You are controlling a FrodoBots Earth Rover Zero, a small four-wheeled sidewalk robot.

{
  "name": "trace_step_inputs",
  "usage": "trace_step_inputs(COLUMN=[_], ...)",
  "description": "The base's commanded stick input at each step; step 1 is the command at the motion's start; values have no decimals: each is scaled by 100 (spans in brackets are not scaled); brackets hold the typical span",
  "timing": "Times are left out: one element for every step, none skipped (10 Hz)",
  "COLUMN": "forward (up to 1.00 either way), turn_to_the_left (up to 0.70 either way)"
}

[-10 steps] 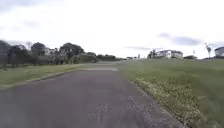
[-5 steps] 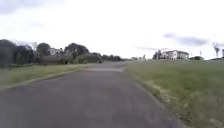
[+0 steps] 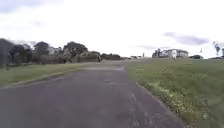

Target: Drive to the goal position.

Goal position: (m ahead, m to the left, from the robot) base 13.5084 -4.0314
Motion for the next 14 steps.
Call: trace_step_inputs(forward=[70, 70, 70, 70, 70, 70, 70, 70, 70, 70, 70, 70, 70, 70], turn_to_the_left=[2, 2, 2, 2, 3, 21, 35, 35, 35, 35, 35, 35, 35, 35])
